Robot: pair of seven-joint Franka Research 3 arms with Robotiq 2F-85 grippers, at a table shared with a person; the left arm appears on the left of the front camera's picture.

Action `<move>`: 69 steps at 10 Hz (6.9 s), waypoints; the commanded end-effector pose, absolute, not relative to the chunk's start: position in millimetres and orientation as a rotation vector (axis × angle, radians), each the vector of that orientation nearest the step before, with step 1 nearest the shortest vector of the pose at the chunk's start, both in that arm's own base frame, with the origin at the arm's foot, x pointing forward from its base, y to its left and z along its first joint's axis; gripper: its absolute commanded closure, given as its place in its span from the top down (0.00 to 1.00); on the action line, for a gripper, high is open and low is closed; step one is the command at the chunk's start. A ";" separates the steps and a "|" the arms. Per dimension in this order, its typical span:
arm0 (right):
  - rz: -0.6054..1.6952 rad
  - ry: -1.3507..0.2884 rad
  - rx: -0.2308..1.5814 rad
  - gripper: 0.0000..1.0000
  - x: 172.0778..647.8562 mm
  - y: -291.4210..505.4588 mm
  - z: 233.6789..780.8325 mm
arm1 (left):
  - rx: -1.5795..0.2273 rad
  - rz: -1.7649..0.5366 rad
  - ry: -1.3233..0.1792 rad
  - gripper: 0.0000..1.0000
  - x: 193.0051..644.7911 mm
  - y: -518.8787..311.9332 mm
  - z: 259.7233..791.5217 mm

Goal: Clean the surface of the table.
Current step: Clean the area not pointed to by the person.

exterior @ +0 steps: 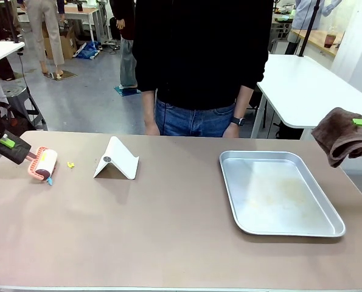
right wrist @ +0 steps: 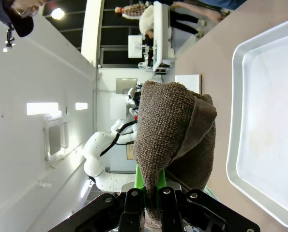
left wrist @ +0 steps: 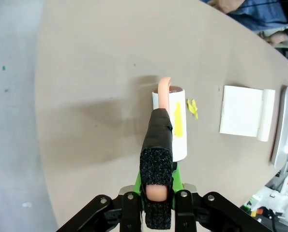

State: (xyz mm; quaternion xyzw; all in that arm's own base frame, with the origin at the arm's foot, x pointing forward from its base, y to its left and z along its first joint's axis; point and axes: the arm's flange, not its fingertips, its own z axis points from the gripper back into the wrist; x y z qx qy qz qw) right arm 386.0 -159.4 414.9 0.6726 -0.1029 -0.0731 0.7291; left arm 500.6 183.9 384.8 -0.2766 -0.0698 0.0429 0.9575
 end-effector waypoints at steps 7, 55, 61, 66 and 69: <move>-0.154 -0.227 1.485 0.09 386.5 -158.8 417.8 | -0.454 0.004 0.023 0.22 504.0 114.8 316.9; -0.154 -0.227 1.485 0.09 386.5 -158.8 417.8 | -0.676 0.063 -0.028 0.22 447.4 195.2 347.7; -0.154 -0.227 1.485 0.09 386.5 -158.8 417.8 | -0.718 0.064 -0.039 0.22 489.0 178.3 362.7; -0.154 -0.227 1.485 0.09 386.5 -158.8 417.8 | -0.908 -0.034 -0.122 0.22 485.6 159.4 409.7; -0.154 -0.227 1.485 0.09 386.5 -158.8 417.8 | -0.968 -0.093 -0.130 0.22 448.5 177.7 442.6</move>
